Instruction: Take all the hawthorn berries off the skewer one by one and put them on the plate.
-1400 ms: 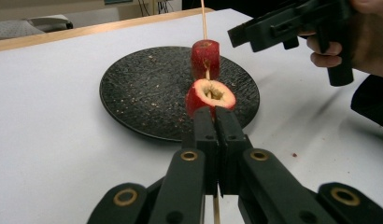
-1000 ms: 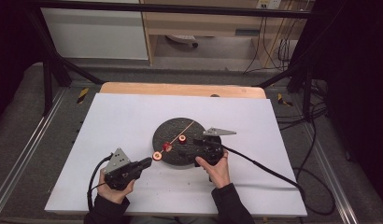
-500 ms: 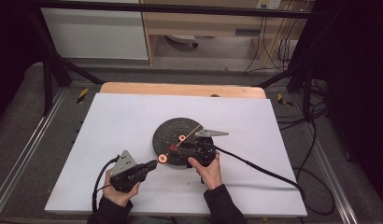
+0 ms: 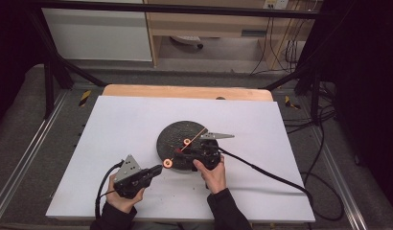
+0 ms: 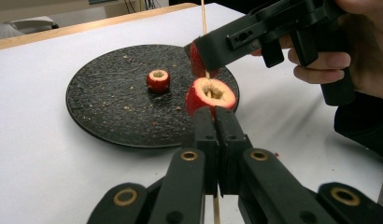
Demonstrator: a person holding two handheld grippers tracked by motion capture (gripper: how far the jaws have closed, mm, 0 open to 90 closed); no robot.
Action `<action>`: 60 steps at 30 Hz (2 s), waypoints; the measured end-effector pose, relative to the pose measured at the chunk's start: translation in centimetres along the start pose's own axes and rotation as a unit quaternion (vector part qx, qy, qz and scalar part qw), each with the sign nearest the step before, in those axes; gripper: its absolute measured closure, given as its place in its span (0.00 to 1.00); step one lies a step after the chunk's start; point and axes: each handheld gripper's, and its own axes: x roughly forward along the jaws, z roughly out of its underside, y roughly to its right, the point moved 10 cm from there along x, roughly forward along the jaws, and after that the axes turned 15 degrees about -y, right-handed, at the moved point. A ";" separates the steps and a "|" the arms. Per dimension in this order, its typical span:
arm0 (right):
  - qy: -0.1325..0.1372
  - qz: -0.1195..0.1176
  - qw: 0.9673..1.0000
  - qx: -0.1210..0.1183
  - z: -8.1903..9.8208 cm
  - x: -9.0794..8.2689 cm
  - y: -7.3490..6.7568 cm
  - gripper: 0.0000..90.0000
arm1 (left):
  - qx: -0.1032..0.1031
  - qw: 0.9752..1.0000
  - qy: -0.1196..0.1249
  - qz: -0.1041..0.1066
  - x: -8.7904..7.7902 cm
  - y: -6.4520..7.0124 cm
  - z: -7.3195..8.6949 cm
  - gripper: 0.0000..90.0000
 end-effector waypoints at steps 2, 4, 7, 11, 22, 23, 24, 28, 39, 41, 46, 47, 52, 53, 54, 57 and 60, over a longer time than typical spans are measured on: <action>0.001 -0.002 1.000 -0.001 -0.1 -0.1 0.0 0.62 | 0.000 1.000 0.001 0.000 0.0 0.0 -0.1 0.98; 0.002 -0.004 1.000 -0.001 -0.2 -0.2 -0.1 0.63 | 0.002 1.000 0.003 -0.001 -0.1 0.1 -0.1 0.98; 0.006 -0.011 1.000 -0.001 -0.5 -0.4 -0.2 0.65 | 0.006 1.000 0.006 -0.003 -0.3 0.1 -0.3 0.98; 0.012 -0.010 1.000 0.000 -0.8 -0.7 -0.2 0.65 | 0.006 1.000 0.012 -0.005 -0.5 0.1 -0.4 0.98; 0.026 0.002 1.000 0.003 -1.8 -1.7 0.2 0.66 | 0.008 1.000 0.019 -0.009 -1.1 0.0 -0.5 0.98; 0.028 0.004 1.000 0.002 -2.0 -1.8 0.3 0.66 | 0.008 1.000 0.020 -0.009 -1.1 0.0 -0.5 0.98; 0.030 0.004 1.000 0.003 -2.2 -2.0 0.4 0.66 | 0.008 1.000 0.020 -0.008 -1.2 0.0 -0.5 0.98; 0.034 0.014 0.999 0.006 -2.8 -2.6 0.8 0.66 | 0.006 1.000 0.024 -0.007 -1.5 -0.1 -0.6 0.98; 0.053 0.044 0.998 0.007 -4.7 -4.4 2.3 0.66 | 0.006 1.000 0.029 -0.009 -1.9 -0.3 -0.7 0.98; 0.057 0.048 0.997 0.007 -5.1 -4.8 2.6 0.66 | 0.005 1.000 0.029 -0.009 -1.9 -0.3 -0.7 0.98; 0.064 0.059 0.996 0.007 -5.8 -5.7 3.1 0.66 | 0.006 0.999 0.030 -0.009 -2.0 -0.3 -0.7 0.98; 0.065 0.061 0.996 0.008 -6.0 -5.9 3.2 0.66 | 0.005 0.999 0.031 -0.008 -2.1 -0.3 -0.8 0.98; 0.071 0.074 0.995 0.014 -6.8 -6.7 4.1 0.66 | 0.004 0.999 0.033 -0.009 -2.2 -0.4 -0.7 0.98; 0.074 0.076 0.994 0.014 -7.0 -6.9 4.3 0.66 | 0.004 0.999 0.033 -0.009 -2.2 -0.4 -0.7 0.98; 0.075 0.079 0.994 0.015 -7.1 -7.1 4.4 0.66 | 0.004 0.999 0.032 -0.009 -2.2 -0.4 -0.7 0.98; 0.077 0.085 0.993 0.016 -7.6 -7.8 4.9 0.66 | 0.003 0.999 0.033 -0.007 -2.3 -0.4 -0.7 0.98; 0.080 0.095 0.992 0.017 -7.9 -8.3 5.4 0.66 | 0.004 0.999 0.032 -0.008 -2.2 -0.4 -0.7 0.98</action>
